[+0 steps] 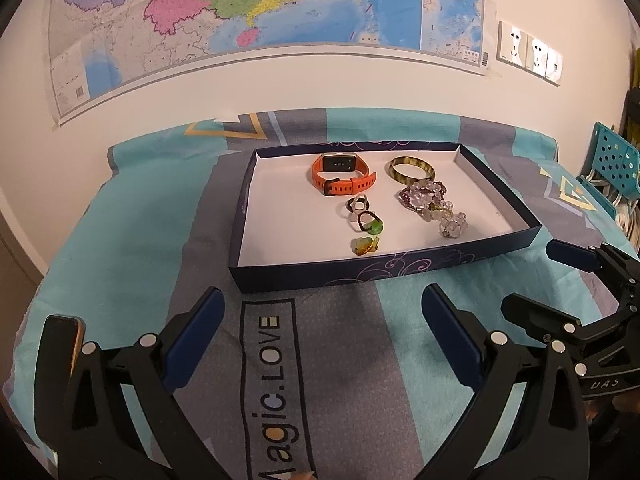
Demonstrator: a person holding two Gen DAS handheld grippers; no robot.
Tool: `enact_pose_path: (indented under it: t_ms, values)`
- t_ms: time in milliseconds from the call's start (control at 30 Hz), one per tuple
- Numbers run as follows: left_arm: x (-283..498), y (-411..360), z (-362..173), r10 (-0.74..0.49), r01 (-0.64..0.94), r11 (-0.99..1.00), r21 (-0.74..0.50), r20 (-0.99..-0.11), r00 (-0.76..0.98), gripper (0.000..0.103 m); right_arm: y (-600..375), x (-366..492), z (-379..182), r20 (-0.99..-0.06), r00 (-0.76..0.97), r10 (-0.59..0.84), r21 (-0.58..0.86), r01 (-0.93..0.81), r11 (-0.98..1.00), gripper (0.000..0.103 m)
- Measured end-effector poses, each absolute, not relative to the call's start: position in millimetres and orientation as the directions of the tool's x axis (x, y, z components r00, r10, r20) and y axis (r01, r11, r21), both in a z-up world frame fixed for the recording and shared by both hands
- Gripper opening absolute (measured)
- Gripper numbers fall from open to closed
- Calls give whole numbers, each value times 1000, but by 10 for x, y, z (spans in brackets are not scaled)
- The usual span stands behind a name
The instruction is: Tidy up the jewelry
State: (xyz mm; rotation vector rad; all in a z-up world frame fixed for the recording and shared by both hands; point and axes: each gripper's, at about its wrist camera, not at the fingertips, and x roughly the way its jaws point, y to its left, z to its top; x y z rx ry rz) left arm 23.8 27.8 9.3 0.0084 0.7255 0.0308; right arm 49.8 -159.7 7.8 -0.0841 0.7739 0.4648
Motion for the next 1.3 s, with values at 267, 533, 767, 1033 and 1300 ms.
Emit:
enact_pose_path:
  t_ms: [267, 533, 767, 1033, 1300]
  values:
    - [229, 296, 75, 33, -31, 999, 15, -668, 743, 97, -1591, 494, 80, -691, 619, 374, 96, -435, 895, 96]
    - [220, 300, 66, 41, -39, 999, 18, -669, 742, 97, -1588, 477, 78, -692, 618, 373, 95, -434, 896, 96]
    - [223, 302, 51, 41, -39, 999, 18, -672, 740, 97, -1566, 465, 67, -697, 612, 372, 98, -433, 896, 96]
    - [227, 308, 20, 37, -38, 999, 14, -676, 736, 97, -1572, 470, 60, -699, 610, 372, 101, -431, 897, 96]
    - [236, 312, 3, 40, -41, 999, 14, -679, 733, 97, -1568, 468, 56, -701, 609, 372, 101, -431, 897, 96]
